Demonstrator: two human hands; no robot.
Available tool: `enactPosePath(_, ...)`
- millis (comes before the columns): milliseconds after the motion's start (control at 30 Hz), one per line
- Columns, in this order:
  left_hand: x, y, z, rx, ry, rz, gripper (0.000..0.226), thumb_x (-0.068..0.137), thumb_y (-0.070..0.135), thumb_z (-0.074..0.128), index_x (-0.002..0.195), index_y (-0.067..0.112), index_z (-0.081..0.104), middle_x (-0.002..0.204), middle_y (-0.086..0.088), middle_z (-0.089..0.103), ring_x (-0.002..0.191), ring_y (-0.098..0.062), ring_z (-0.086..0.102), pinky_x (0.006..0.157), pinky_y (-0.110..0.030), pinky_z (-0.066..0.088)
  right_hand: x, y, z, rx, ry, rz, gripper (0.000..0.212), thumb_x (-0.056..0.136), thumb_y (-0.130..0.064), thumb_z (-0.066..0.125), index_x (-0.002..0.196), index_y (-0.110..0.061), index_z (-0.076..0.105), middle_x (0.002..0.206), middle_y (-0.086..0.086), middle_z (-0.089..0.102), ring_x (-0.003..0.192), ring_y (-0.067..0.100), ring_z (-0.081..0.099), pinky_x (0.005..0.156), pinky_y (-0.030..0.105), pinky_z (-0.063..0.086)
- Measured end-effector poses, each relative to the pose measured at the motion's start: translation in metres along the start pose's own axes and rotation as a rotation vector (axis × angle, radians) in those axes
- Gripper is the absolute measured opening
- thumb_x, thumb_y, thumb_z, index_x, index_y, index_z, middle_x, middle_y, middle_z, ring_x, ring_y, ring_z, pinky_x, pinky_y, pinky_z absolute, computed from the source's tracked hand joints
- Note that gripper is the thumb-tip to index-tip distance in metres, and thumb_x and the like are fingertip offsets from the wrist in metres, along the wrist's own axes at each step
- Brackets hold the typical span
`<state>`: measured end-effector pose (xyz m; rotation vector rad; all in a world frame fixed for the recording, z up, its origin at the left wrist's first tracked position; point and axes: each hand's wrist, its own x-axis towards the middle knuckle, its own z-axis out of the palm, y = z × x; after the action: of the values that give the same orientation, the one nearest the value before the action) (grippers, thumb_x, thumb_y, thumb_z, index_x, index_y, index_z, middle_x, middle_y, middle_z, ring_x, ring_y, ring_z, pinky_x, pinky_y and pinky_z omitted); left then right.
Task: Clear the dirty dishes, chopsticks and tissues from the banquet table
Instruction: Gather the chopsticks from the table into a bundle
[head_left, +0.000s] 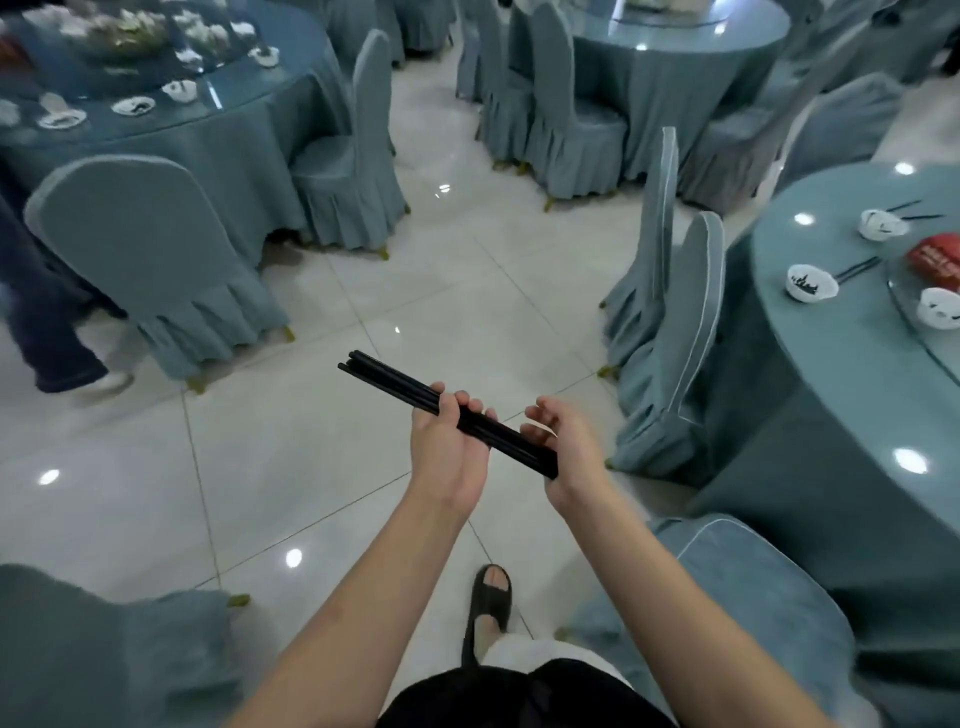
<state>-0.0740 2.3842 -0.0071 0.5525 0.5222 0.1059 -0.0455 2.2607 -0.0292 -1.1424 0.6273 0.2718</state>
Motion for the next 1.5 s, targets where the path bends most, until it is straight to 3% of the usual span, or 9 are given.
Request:
enactPosePath(167,0.062,0.002,0.03,0.044,-0.029,-0.059,0.014,0.111,0.008,0.035,0.108,0.018,0.045,0.082,-0.002,0.052,0.071,-0.018,0.052,0.086,-0.039,0.048,0.056,-0.024,0.016,0.087,0.043,-0.018,0.013,0.093,-0.023,0.061,0.103,-0.016,0.066,0.09,-0.002,0.073,0.077,0.016,0.066,0.063,0.031,0.053)
enactPosePath(467,0.189,0.001,0.12,0.153,-0.074,-0.087,0.01,0.11,0.009,0.04,0.109,0.017,0.047,0.084,-0.003,0.053,0.074,-0.019,0.054,0.09,-0.042,0.05,0.175,-0.107,0.048,0.188,0.077,-0.062,0.017,0.093,-0.024,0.061,0.107,-0.016,0.066,0.092,-0.002,0.073,0.081,0.017,0.066,0.078,0.037,0.049)
enactPosePath(933,0.301,-0.095,0.247,0.268,-0.236,-0.311,0.013,0.11,0.007,0.038,0.104,0.017,0.045,0.081,-0.004,0.051,0.071,-0.019,0.052,0.086,-0.041,0.049,0.282,-0.208,-0.015,0.319,0.367,-0.211,0.01,0.094,-0.019,0.06,0.099,-0.015,0.068,0.09,0.003,0.071,0.075,0.02,0.063,0.076,0.037,0.048)
enactPosePath(1167,0.367,-0.136,0.307,0.31,-0.306,-0.436,0.016,0.11,0.006,0.039,0.101,0.017,0.046,0.078,-0.004,0.053,0.072,-0.019,0.053,0.092,-0.043,0.048,0.34,-0.264,-0.032,0.407,0.513,-0.256,0.007,0.097,-0.015,0.057,0.096,-0.016,0.064,0.08,0.0,0.069,0.065,0.016,0.06,0.057,0.024,0.048)
enactPosePath(1367,0.447,-0.16,0.385,0.351,-0.388,-0.551,0.015,0.11,0.005,0.037,0.102,0.017,0.044,0.077,-0.005,0.052,0.069,-0.019,0.053,0.089,-0.043,0.05,0.404,-0.329,-0.027,0.443,0.625,-0.302,0.007,0.097,-0.017,0.057,0.097,-0.017,0.064,0.082,-0.002,0.069,0.069,0.016,0.062,0.064,0.027,0.047)
enactPosePath(1500,0.496,-0.172,0.44,0.387,-0.445,-0.614,0.014,0.11,0.006,0.037,0.104,0.017,0.043,0.079,-0.004,0.052,0.07,-0.018,0.054,0.088,-0.041,0.05,0.45,-0.369,-0.02,0.479,0.701,-0.329,0.006,0.091,-0.018,0.061,0.094,-0.017,0.066,0.079,-0.004,0.069,0.075,0.019,0.062,0.078,0.036,0.048)
